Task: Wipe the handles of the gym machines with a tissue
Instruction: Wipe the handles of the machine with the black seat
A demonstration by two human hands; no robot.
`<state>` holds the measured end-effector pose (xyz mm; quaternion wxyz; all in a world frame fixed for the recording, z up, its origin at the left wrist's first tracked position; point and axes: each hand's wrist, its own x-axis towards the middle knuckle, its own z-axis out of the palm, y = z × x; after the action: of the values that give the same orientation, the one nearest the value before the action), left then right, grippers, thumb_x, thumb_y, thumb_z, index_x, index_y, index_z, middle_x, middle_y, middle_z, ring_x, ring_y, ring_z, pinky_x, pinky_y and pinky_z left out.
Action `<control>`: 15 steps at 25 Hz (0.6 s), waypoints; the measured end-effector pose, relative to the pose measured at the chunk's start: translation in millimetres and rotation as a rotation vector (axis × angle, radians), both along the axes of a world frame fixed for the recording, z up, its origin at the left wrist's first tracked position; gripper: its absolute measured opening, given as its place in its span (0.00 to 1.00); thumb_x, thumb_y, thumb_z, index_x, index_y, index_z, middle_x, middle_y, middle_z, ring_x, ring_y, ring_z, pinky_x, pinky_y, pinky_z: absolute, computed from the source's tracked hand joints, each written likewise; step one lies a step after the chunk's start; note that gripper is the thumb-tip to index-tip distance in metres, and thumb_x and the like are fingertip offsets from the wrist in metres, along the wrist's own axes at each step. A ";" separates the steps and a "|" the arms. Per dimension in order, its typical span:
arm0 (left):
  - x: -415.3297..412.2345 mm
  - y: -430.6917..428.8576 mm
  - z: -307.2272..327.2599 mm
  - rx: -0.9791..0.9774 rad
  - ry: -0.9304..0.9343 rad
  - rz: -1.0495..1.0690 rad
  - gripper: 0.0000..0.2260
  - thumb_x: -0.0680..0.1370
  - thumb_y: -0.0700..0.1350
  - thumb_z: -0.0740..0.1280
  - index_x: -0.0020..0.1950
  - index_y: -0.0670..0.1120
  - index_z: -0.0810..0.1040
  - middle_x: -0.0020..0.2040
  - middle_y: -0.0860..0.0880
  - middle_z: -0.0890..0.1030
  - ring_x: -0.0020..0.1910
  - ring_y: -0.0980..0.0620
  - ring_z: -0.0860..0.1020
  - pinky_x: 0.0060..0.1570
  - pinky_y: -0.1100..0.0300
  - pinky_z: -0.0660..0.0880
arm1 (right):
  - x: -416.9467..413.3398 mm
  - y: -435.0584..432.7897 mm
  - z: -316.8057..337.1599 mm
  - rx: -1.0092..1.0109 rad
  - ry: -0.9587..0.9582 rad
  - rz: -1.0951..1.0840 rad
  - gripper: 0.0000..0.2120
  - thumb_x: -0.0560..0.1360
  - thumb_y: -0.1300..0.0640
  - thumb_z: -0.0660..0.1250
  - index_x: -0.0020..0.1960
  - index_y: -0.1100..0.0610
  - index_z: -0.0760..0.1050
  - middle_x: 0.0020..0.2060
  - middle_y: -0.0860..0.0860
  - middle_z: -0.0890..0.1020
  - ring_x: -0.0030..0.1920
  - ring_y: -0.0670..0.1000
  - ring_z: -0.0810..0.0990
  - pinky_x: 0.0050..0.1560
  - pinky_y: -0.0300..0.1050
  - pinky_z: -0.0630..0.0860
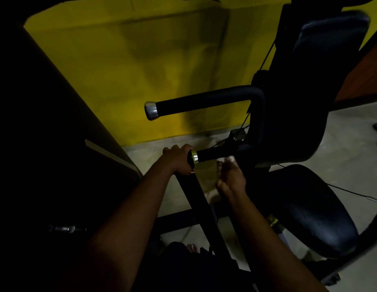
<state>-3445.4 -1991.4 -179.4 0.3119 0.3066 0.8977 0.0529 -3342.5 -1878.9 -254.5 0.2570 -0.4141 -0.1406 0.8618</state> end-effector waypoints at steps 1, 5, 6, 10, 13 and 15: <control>0.1 0.4 -0.1 -0.003 -0.005 0.007 0.31 0.74 0.50 0.72 0.73 0.52 0.61 0.65 0.40 0.68 0.65 0.37 0.66 0.64 0.52 0.63 | -0.6 7.1 -0.8 0.019 -0.042 -0.054 0.07 0.79 0.68 0.60 0.48 0.60 0.75 0.41 0.56 0.77 0.41 0.52 0.77 0.56 0.48 0.75; -1.1 2.6 0.8 -0.025 -0.035 0.023 0.33 0.74 0.50 0.72 0.74 0.52 0.59 0.67 0.40 0.66 0.67 0.36 0.63 0.64 0.51 0.64 | -5.7 -17.0 3.7 0.104 -0.084 0.209 0.12 0.80 0.69 0.57 0.39 0.60 0.70 0.34 0.53 0.75 0.32 0.46 0.78 0.40 0.37 0.78; -1.0 2.6 1.3 -0.028 -0.039 0.024 0.33 0.75 0.50 0.72 0.75 0.52 0.59 0.68 0.40 0.66 0.68 0.35 0.63 0.64 0.50 0.64 | -8.3 -19.9 7.0 0.105 -0.089 0.308 0.14 0.80 0.70 0.55 0.38 0.59 0.68 0.32 0.53 0.74 0.28 0.44 0.77 0.33 0.34 0.77; -2.6 1.4 -3.0 -0.043 -0.033 0.023 0.35 0.74 0.51 0.72 0.75 0.52 0.58 0.68 0.39 0.65 0.68 0.34 0.63 0.65 0.49 0.64 | -14.5 12.1 10.4 0.077 -0.090 0.396 0.14 0.82 0.66 0.52 0.42 0.58 0.72 0.28 0.51 0.80 0.24 0.42 0.78 0.24 0.30 0.71; -2.8 0.8 -5.1 -0.046 -0.021 0.018 0.38 0.73 0.52 0.73 0.76 0.53 0.56 0.69 0.40 0.65 0.69 0.34 0.62 0.67 0.48 0.63 | -18.3 15.0 -4.4 0.110 -0.169 0.546 0.13 0.83 0.63 0.51 0.44 0.54 0.69 0.22 0.46 0.79 0.22 0.41 0.77 0.24 0.30 0.72; -2.7 1.1 -4.5 -0.055 -0.022 0.026 0.38 0.73 0.52 0.73 0.77 0.52 0.54 0.70 0.40 0.63 0.70 0.34 0.61 0.67 0.48 0.63 | -23.5 6.7 -6.3 0.140 -0.189 0.654 0.13 0.82 0.64 0.52 0.44 0.53 0.69 0.24 0.43 0.81 0.25 0.39 0.79 0.29 0.32 0.77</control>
<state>-3448.1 -1990.3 -183.9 0.3294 0.2858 0.8992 0.0356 -3365.9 -1872.3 -260.8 -0.0191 -0.4064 -0.3475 0.8448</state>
